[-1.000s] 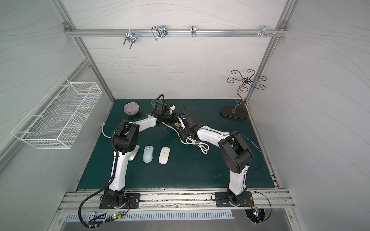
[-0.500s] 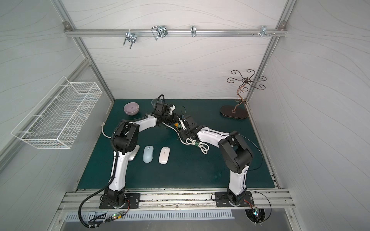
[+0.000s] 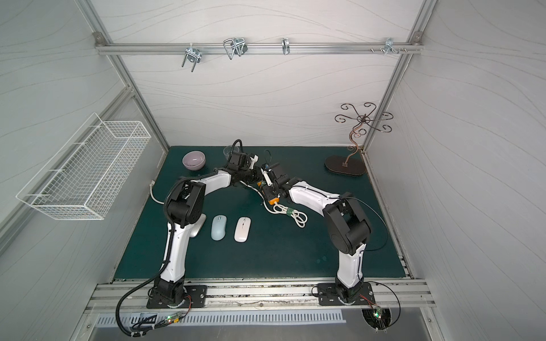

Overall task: Unplug the wireless mouse
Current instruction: Remove the plug from the socket.

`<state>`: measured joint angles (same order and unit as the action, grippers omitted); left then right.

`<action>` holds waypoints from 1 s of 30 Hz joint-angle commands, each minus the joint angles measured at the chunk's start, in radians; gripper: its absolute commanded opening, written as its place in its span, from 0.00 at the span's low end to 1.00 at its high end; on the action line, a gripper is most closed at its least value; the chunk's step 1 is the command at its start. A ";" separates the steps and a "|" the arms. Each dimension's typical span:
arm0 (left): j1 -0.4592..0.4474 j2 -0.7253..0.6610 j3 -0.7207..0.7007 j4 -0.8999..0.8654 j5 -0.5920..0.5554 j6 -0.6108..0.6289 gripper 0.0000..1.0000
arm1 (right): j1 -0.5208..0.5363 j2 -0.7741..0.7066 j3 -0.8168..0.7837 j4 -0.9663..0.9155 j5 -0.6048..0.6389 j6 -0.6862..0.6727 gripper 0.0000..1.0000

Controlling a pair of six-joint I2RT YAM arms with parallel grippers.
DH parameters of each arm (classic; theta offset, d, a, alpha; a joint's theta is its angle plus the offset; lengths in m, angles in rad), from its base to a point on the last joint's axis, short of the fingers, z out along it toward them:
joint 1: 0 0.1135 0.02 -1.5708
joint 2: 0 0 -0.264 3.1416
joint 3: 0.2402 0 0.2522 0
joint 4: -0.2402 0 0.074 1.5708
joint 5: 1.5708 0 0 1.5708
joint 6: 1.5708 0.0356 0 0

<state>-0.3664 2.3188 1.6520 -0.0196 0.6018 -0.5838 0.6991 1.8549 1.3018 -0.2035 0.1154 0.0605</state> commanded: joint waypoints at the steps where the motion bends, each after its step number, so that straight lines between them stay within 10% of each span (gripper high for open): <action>1: -0.009 0.109 -0.054 -0.218 -0.075 -0.008 0.37 | 0.001 -0.026 -0.040 0.082 -0.008 0.012 0.00; 23: 0.012 -0.040 -0.038 -0.236 -0.140 0.093 0.42 | 0.001 -0.422 -0.266 -0.069 0.012 0.052 0.00; 30: 0.023 -0.240 -0.116 -0.246 -0.223 0.174 0.47 | -0.012 -0.592 -0.323 -0.050 -0.172 0.080 0.00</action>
<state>-0.3511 2.1662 1.5623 -0.1951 0.4580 -0.4633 0.6949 1.3216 0.9821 -0.2569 0.0456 0.1139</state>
